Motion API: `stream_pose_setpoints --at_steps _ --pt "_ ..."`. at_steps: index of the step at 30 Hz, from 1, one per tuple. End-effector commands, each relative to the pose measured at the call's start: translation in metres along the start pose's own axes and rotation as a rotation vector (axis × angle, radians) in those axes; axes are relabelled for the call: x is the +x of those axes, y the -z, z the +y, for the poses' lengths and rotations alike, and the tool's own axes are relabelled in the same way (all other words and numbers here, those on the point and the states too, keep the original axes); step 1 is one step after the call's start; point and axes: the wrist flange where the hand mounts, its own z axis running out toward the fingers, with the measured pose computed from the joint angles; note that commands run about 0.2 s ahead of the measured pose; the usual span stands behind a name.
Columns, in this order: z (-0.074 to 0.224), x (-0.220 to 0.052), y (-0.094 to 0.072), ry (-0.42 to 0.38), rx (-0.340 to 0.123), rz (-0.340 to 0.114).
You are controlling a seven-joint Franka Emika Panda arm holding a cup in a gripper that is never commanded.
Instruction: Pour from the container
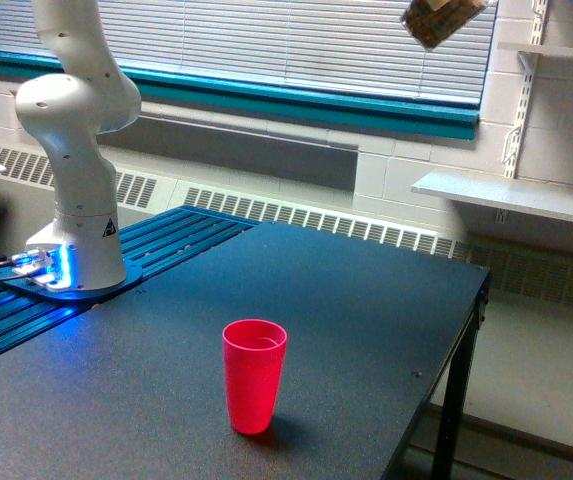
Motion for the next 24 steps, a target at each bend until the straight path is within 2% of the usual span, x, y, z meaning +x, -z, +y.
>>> stream_pose_setpoints --at_steps 1,5,14,24 --pt "-0.012 -0.008 0.019 0.078 -0.042 0.040" --pt "-0.006 -0.008 0.020 0.122 -0.055 0.064" --pt "0.018 -0.008 0.019 0.111 -0.068 0.099" --pt "0.060 -0.008 0.013 0.075 -0.115 0.127"
